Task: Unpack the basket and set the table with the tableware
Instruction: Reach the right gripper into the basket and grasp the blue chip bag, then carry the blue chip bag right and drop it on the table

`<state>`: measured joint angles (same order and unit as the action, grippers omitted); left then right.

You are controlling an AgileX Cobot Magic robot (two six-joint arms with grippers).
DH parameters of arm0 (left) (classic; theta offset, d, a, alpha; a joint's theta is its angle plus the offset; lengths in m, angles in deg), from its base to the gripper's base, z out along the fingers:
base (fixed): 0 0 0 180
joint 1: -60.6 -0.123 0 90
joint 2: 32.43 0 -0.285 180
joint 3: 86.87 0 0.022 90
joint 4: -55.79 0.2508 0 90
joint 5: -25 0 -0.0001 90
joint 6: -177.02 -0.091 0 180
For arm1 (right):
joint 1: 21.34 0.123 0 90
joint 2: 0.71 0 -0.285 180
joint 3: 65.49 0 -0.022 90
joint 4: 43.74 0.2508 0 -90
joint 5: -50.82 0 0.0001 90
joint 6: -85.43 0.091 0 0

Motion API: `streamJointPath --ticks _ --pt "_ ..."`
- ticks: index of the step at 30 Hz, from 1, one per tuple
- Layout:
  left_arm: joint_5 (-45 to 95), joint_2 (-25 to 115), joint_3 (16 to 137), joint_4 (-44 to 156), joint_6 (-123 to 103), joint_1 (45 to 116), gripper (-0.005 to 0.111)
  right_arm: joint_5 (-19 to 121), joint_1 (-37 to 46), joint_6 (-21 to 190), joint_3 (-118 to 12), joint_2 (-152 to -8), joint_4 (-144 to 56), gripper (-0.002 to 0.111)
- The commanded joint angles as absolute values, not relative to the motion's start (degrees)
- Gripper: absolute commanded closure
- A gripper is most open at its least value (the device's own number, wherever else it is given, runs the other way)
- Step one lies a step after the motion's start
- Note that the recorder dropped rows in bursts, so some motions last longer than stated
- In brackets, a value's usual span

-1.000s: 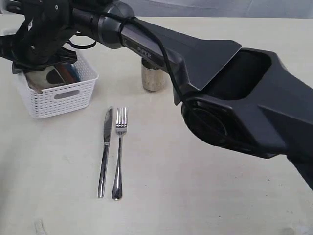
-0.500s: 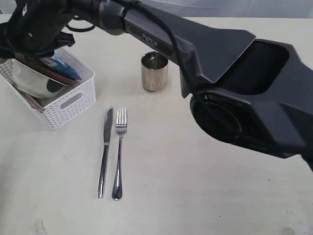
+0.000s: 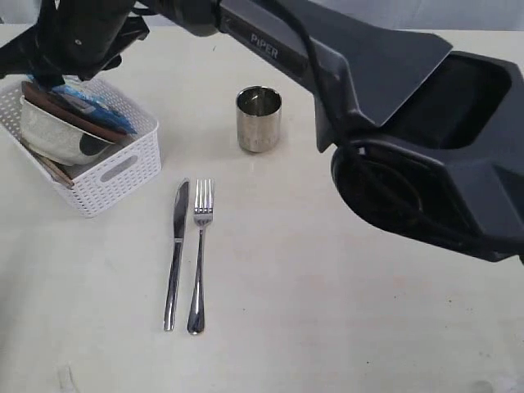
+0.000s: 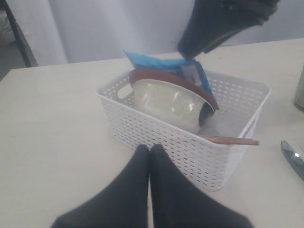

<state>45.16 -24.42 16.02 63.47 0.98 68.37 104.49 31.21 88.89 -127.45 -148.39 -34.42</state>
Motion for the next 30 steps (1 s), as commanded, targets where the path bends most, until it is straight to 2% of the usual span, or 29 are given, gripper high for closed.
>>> streamJointPath --ticks 1,16,18,21,23,24,30 --pt "44.6 -24.6 15.9 63.5 0.9 68.6 0.106 104.7 30.9 85.0 -127.5 -148.7 -33.2 0.06" --pt "44.6 -24.6 15.9 63.5 0.9 68.6 0.106 102.0 30.9 84.1 -127.5 -152.6 -37.2 0.061" --pt "44.6 -24.6 15.9 63.5 0.9 68.6 0.106 101.7 30.9 84.1 -127.5 -152.6 -37.9 0.067" --pt "44.6 -24.6 15.9 63.5 0.9 68.6 0.106 101.5 30.9 82.7 -127.5 -152.6 -38.1 0.087" --pt "44.6 -24.6 15.9 63.5 0.9 68.6 0.106 101.5 30.9 81.4 -127.5 -152.6 -38.1 0.104" --pt "44.6 -24.6 15.9 63.5 0.9 68.6 0.106 101.5 30.9 81.1 -127.5 -152.6 -38.1 0.108" --pt "44.6 -24.6 15.9 63.5 0.9 68.6 0.106 102.4 30.9 80.0 -127.5 -150.7 -38.3 0.109"
